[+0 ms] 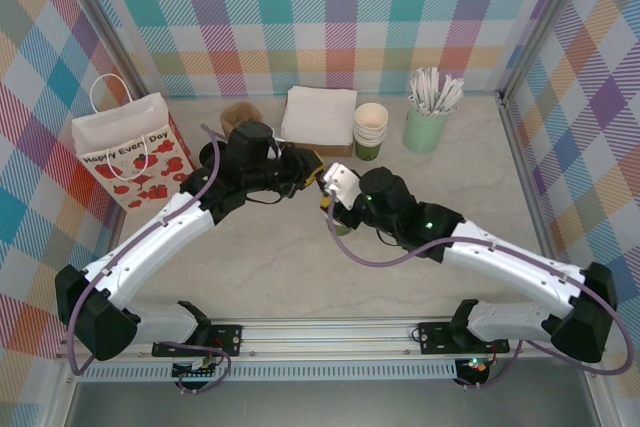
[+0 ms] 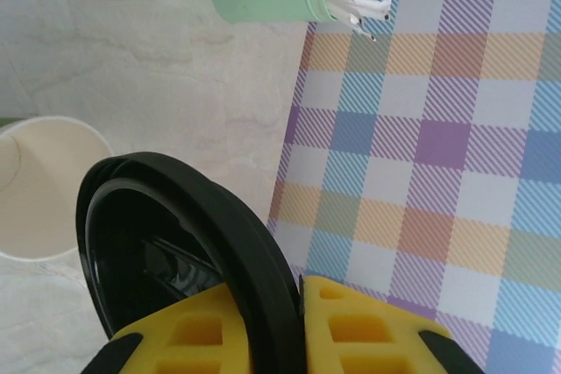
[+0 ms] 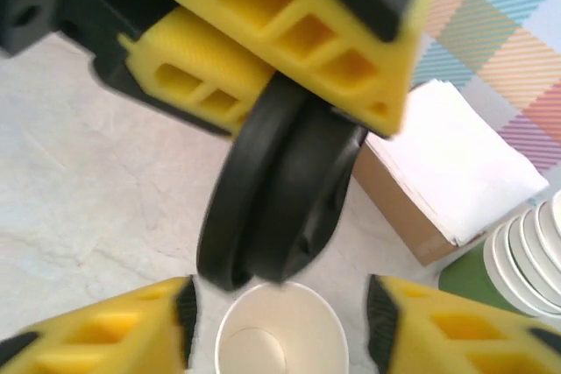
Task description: Pack the takeout coffee
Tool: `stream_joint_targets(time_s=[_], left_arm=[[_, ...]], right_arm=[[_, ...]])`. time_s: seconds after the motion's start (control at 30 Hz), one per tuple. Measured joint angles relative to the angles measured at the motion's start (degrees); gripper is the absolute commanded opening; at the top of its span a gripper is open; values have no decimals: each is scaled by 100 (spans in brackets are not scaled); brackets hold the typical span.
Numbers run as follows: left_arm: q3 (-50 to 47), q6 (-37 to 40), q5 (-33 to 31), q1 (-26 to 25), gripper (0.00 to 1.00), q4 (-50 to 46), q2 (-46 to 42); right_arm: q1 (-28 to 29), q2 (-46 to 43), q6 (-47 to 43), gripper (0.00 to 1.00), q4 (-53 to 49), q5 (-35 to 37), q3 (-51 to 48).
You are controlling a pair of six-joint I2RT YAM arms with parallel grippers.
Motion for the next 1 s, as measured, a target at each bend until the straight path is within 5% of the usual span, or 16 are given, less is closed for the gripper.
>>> stream_joint_targets(time_s=[0.2, 0.5, 1.0], left_arm=[[83, 1191, 356, 0, 12, -269, 2], [334, 2509, 1174, 0, 12, -525, -2], [334, 2817, 1523, -59, 11, -540, -87]], right_arm=[[-1156, -1027, 422, 100, -94, -1596, -459], [-2256, -1263, 350, 100, 516, -3866, -1005], [-2238, 55, 85, 99, 1377, -5149, -175]])
